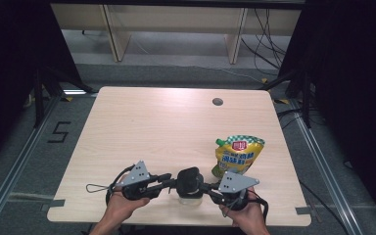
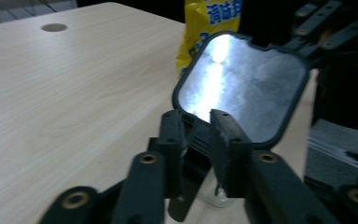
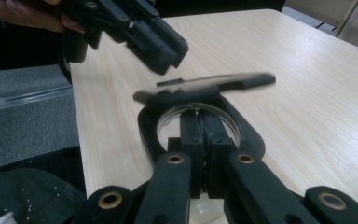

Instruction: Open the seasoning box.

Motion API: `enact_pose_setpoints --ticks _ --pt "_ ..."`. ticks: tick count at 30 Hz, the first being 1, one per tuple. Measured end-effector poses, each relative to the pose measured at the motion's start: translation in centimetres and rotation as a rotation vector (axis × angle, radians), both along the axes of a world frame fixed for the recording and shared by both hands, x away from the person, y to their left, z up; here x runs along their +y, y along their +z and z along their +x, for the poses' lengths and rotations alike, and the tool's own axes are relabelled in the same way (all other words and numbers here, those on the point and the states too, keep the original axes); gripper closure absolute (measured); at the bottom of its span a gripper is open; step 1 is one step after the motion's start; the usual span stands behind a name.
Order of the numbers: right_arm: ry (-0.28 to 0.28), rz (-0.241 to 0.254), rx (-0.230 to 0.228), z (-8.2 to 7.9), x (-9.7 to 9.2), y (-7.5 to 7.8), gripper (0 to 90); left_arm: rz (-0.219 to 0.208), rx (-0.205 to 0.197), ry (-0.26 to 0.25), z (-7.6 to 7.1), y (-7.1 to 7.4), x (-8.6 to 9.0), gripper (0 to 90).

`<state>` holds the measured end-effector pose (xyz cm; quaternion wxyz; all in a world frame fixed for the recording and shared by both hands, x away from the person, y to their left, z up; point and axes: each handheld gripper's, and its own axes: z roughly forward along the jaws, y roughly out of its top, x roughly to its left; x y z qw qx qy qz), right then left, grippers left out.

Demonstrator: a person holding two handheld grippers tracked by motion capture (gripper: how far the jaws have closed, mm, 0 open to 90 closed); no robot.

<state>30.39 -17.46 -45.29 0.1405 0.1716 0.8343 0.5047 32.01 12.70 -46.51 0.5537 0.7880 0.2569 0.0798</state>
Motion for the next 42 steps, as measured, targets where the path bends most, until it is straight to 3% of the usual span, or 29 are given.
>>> enact_pose_setpoints --ticks 1,3,5,7,10,12,14,15,16,17,21,24,25,29,32,42 --pt "0.002 0.000 -0.001 0.0 0.0 0.1 89.3 0.013 0.027 -0.044 0.0 -0.1 0.3 66.0" --pt "-0.008 0.014 -0.008 0.0 0.2 0.2 89.3 0.066 0.003 -0.062 -0.1 -0.4 0.8 56.0" --pt "0.014 0.009 -0.005 0.1 0.4 0.4 89.3 0.083 0.005 -0.069 0.0 -1.0 1.1 53.2" --pt "0.010 0.021 -0.018 0.1 0.8 0.4 89.3 0.135 -0.005 -0.064 0.3 -1.8 1.0 51.0" --pt "0.007 0.017 -0.013 0.0 0.9 0.6 89.0 0.150 -0.007 -0.068 0.6 -2.2 0.8 51.2" --pt "0.003 0.011 -0.029 0.1 1.1 0.7 88.3 0.134 0.012 -0.080 0.7 -2.7 0.6 54.1" --pt "0.016 0.009 -0.031 0.3 1.3 0.8 88.3 0.151 -0.001 -0.096 0.9 -3.0 0.5 55.4" --pt "0.017 0.009 -0.033 0.4 1.4 0.8 88.3 0.138 0.012 -0.079 0.9 -3.1 0.4 56.4" --pt "0.016 0.009 -0.031 0.4 1.5 0.9 88.3 0.149 -0.012 -0.103 1.2 -3.1 0.4 56.5" --pt "0.025 -0.001 -0.029 0.5 1.6 0.9 88.3 0.146 0.004 -0.083 1.1 -3.2 0.3 57.5" --pt "0.041 -0.005 -0.040 0.6 2.3 1.3 88.4 0.133 -0.019 -0.108 1.2 -3.4 -0.1 62.5" --pt "0.037 0.004 -0.044 0.6 2.7 1.4 88.4 0.162 -0.036 -0.130 1.4 -3.6 -0.4 65.3" --pt "0.050 -0.003 -0.059 0.7 3.0 1.6 88.4 0.155 -0.021 -0.121 1.3 -3.7 -0.5 70.9" --pt "0.040 0.003 -0.050 0.7 3.5 1.7 88.4 0.174 -0.041 -0.121 1.3 -3.6 -0.5 71.7" --pt "0.066 0.000 -0.070 0.9 4.1 1.8 88.6 0.171 -0.043 -0.124 1.2 -3.6 -0.6 72.3" --pt "0.100 -0.003 -0.064 1.6 6.7 2.1 89.0 0.196 -0.052 -0.107 1.0 -3.5 -0.5 72.9"
